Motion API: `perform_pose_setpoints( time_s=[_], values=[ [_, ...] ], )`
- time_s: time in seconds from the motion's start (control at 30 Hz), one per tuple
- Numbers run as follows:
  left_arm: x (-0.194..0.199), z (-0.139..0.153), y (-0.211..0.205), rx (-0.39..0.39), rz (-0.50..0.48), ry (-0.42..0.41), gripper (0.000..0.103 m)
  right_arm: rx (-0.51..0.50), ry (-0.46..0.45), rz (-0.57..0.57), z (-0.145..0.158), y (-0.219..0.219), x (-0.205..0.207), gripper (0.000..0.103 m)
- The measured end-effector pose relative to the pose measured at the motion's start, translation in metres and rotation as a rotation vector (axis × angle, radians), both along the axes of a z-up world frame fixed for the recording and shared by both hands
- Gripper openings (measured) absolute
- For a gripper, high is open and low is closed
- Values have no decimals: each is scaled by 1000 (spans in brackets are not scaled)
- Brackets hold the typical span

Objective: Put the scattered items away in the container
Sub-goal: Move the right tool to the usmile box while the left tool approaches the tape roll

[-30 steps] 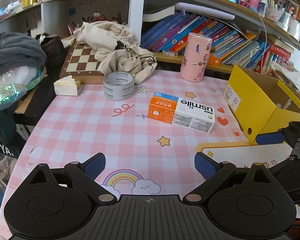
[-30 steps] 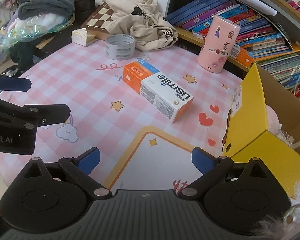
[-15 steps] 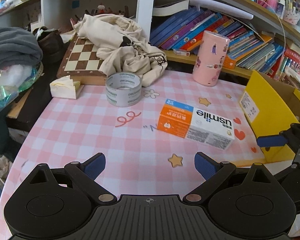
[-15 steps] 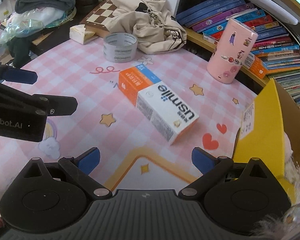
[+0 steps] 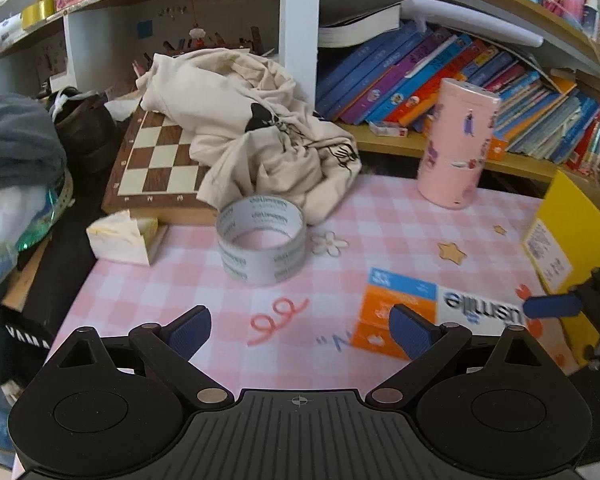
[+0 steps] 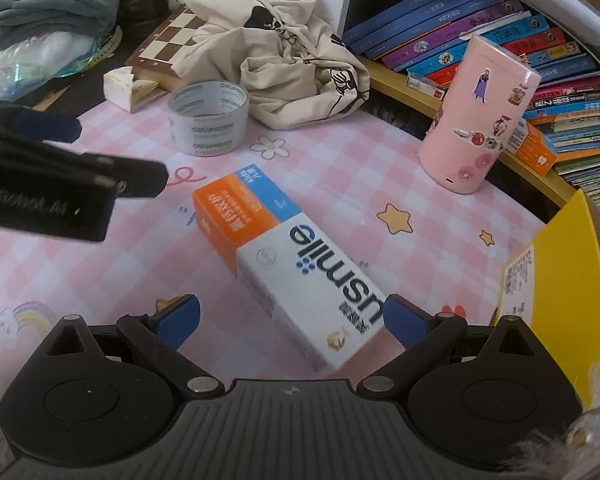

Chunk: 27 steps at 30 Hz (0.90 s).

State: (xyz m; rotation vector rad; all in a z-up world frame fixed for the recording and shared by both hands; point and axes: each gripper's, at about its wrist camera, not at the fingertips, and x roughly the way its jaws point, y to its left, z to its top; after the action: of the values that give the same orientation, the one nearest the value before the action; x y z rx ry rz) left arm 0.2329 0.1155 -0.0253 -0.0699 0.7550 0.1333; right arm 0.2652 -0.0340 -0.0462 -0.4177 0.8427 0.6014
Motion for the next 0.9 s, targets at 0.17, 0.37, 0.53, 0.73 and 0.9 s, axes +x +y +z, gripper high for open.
perform_pose_setpoints(
  time_s=[0.17, 0.37, 0.53, 0.73, 0.9],
  values=[
    [25, -8, 2, 38, -4, 0, 97, -4, -23, 2, -5, 6, 6, 99],
    [62, -20, 5, 109, 7, -8, 97, -13, -36, 6, -8, 14, 16, 99],
    [86, -32, 12, 141, 17, 23, 97, -34, -26, 11, -13, 19, 26, 99],
    [106, -44, 19, 146, 23, 49, 97, -62, -10, 43, -21, 26, 32, 96],
    [116, -53, 24, 145, 25, 62, 97, -90, -31, 67, -24, 31, 29, 88]
  ],
)
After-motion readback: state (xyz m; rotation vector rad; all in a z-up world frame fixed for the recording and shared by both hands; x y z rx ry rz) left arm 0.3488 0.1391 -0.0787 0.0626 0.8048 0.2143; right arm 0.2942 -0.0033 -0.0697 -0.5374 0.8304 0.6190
